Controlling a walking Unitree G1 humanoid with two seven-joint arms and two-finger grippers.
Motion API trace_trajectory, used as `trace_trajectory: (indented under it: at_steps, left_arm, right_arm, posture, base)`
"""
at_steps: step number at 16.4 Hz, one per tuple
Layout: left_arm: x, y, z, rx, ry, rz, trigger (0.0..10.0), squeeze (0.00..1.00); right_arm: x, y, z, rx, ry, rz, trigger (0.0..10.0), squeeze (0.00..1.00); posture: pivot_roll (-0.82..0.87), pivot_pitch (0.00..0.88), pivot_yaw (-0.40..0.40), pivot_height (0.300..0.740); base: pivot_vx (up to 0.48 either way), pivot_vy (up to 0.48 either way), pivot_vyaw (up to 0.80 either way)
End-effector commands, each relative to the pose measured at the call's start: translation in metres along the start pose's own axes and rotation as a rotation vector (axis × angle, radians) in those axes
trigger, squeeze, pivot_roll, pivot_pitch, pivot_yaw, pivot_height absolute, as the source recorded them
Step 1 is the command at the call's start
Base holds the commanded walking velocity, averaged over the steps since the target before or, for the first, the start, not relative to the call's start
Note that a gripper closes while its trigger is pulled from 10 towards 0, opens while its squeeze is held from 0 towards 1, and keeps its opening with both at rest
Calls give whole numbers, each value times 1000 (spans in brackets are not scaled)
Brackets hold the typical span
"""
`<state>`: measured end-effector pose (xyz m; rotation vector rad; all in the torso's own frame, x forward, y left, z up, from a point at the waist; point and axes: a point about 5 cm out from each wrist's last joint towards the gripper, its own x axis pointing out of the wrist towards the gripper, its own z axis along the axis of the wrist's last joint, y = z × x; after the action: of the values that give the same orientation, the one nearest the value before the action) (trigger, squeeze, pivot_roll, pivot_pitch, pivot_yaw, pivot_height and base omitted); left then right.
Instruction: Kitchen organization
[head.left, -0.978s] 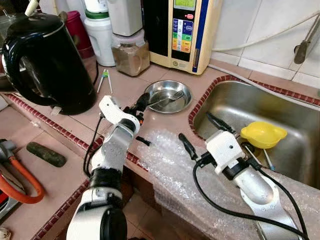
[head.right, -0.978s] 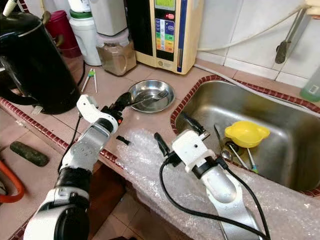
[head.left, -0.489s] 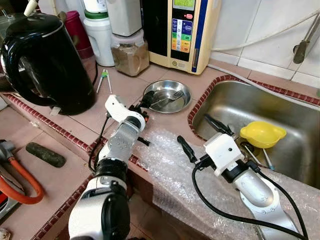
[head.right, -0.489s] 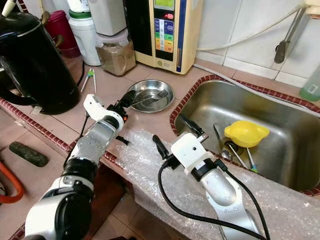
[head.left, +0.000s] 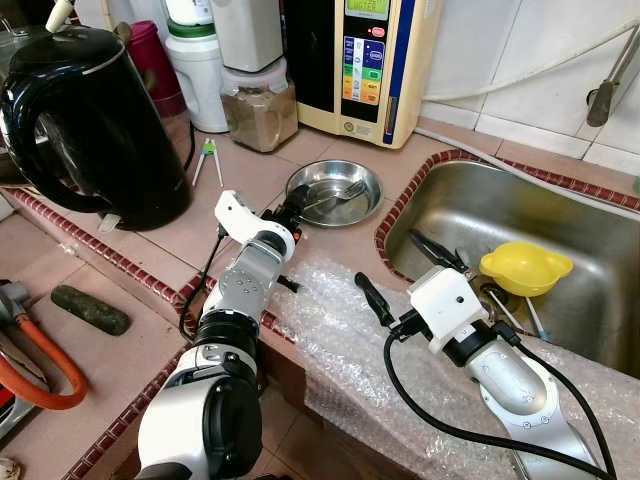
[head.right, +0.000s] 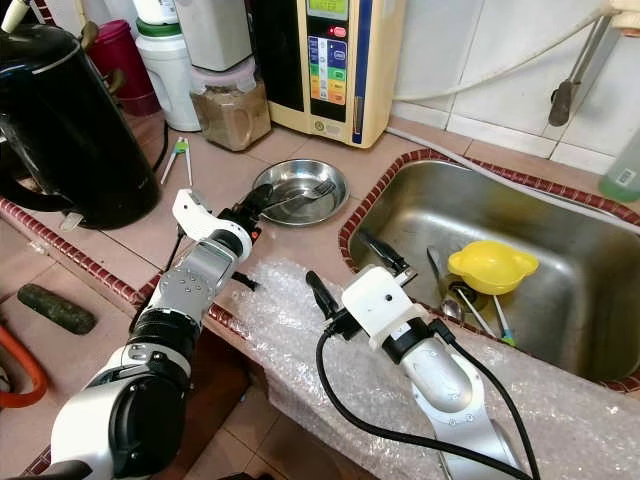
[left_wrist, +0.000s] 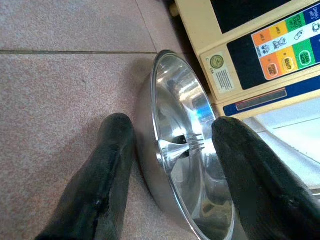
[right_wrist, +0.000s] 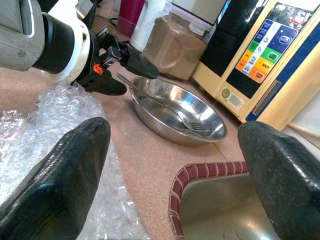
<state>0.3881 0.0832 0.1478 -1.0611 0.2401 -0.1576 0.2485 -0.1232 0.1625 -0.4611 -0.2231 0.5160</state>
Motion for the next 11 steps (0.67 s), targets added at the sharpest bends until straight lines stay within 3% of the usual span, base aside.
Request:
trace_trajectory:
  at_steps: [1, 11]
  left_arm:
    - [1, -2, 2, -8, -3, 4, 0, 0]
    - [0, 4, 8, -12, -20, 23, 0, 0]
  right_arm:
    - [0, -1, 2, -7, -4, 3, 10000, 0]
    - [2, -1, 1, -10, -3, 4, 10000, 0]
  posture:
    - [-137, 92, 105, 740]
    - [-118, 89, 101, 740]
  base:
    - [0, 0, 0]
    - [0, 0, 0]
